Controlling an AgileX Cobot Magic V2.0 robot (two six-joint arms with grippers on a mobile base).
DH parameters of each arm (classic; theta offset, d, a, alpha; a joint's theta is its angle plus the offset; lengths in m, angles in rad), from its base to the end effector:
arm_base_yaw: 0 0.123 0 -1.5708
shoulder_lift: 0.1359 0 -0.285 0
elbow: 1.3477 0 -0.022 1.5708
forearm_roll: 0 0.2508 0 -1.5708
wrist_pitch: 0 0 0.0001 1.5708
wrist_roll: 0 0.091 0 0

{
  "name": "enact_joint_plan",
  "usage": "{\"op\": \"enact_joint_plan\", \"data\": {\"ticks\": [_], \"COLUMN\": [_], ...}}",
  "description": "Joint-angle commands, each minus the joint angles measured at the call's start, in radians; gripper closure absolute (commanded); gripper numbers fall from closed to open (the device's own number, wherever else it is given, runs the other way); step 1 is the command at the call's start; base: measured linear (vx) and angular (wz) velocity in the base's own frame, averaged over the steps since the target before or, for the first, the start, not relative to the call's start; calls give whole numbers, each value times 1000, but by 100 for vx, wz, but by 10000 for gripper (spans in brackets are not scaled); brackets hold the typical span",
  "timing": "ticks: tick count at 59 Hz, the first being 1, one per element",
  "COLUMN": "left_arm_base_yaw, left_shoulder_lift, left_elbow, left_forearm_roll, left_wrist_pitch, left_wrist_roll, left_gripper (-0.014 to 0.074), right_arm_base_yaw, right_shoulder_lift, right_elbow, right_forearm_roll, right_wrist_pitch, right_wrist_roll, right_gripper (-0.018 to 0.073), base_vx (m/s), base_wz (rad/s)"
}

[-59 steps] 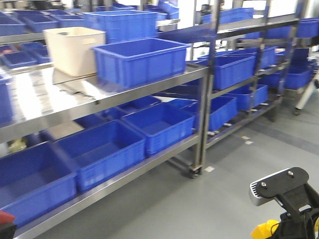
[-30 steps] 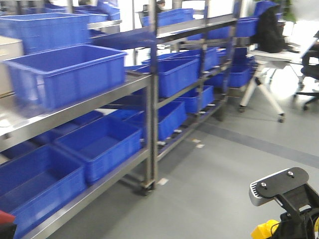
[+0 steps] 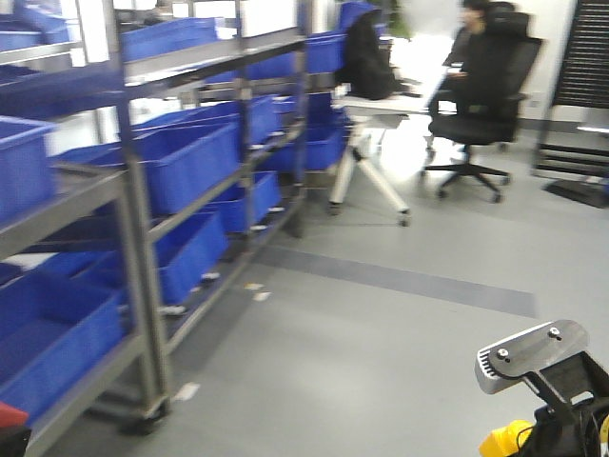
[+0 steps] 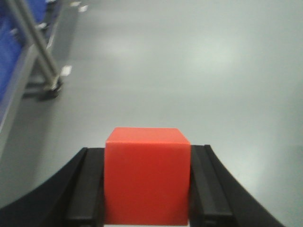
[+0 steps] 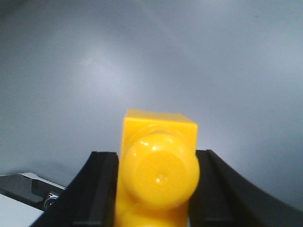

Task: Pick red and yellow blocks into blue bin
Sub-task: 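Drive the base to the shelf with the large blue bin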

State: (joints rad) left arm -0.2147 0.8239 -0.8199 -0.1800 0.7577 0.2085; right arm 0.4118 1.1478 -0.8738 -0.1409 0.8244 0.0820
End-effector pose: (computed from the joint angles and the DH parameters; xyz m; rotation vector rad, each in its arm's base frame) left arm 0.1496 -0.0441 0.3433 0.3919 2.2051 -0.2127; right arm 0.2037 0.0787 0.2949 -0.5051 2.5186 0.0170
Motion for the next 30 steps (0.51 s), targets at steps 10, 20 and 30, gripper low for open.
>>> {"op": "enact_joint_plan", "data": {"ticks": [10,20,30], "left_arm_base_yaw": [-2,-2,-2], "left_shoulder_lift": [-6,-6,-6], "left_elbow": [-27,-27,-27], "left_forearm_roll": [-17,-17,-17], "left_wrist_pitch": [-67,-68,-68], "left_wrist_roll": [-8,-8,-8], "left_gripper": [272,272,272], "right_arm_base_yaw": [-2,-2,-2], "right_shoulder_lift": [-22,-22,-22], "right_elbow": [-31,-31,-31], "right_forearm_roll": [-17,-17,-17], "right_wrist_pitch": [-42,-42,-42], "right_wrist_roll": [-5,-5,-5], "right_gripper": [332,332,332], "base_vx": [31,31,30], "base_wz": [-58,-54,-40]}}
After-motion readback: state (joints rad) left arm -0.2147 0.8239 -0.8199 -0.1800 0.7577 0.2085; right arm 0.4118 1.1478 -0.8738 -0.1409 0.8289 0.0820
